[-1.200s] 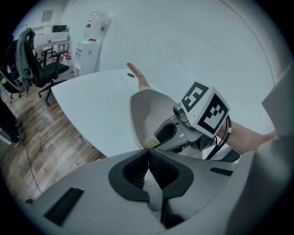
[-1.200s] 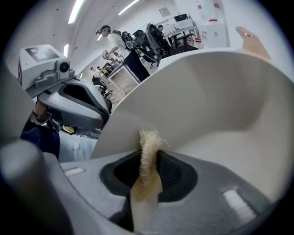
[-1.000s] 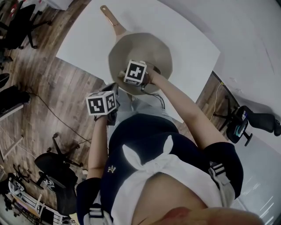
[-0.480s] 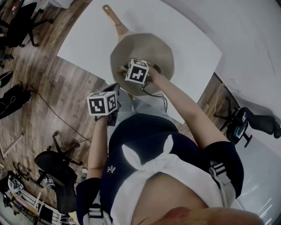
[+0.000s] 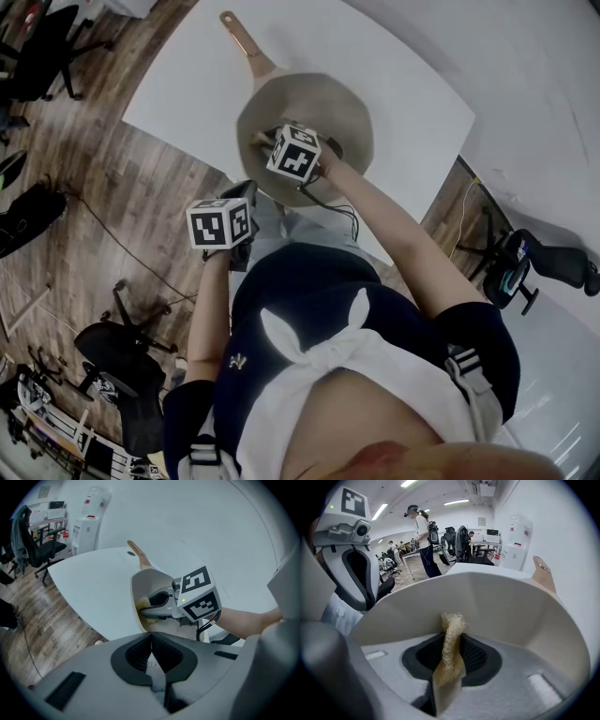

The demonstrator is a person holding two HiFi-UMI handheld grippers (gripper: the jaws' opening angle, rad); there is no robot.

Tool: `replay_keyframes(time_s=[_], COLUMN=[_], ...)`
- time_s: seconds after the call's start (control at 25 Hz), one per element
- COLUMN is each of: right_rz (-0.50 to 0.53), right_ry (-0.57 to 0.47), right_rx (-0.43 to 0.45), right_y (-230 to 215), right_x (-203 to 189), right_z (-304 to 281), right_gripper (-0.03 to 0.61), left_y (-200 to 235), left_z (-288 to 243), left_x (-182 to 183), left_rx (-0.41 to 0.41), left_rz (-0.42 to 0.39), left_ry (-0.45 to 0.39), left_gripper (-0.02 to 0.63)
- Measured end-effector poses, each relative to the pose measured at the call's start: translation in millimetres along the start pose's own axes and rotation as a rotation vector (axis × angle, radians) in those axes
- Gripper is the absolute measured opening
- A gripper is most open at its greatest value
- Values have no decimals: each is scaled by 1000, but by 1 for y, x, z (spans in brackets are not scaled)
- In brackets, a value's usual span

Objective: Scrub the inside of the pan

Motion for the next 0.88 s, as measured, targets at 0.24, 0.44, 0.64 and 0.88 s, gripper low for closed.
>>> replay_keyframes(time_s=[0.24, 0.44, 0.64, 0.88], right_rz=[-10, -38, -44, -66], right_ry=[-9, -7, -2, 26], right_rx=[-75, -128, -162, -227], right_y=[-11, -24, -30, -38], right_x=[2, 2, 1, -2], right_z=[1, 1, 3, 5], right_gripper=[97, 97, 97, 97], left_y=[-1, 0, -1, -2], left_z=[1, 0, -1, 0], left_x=[0, 1, -2, -2], left_rx=[-5, -7, -11, -5], left_rz=[-2, -2, 3, -1], left_ry=[0, 0, 0, -7], left_gripper=[5, 5, 5, 5])
Point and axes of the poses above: the fingertips, and each gripper's own axes: z backward along the fingers, y to its left, x out of its top, the point moved 8 cm from there along z, backward along the fingers, and after that the axes turned 4 degrees about -y, right-handed, at the moved point
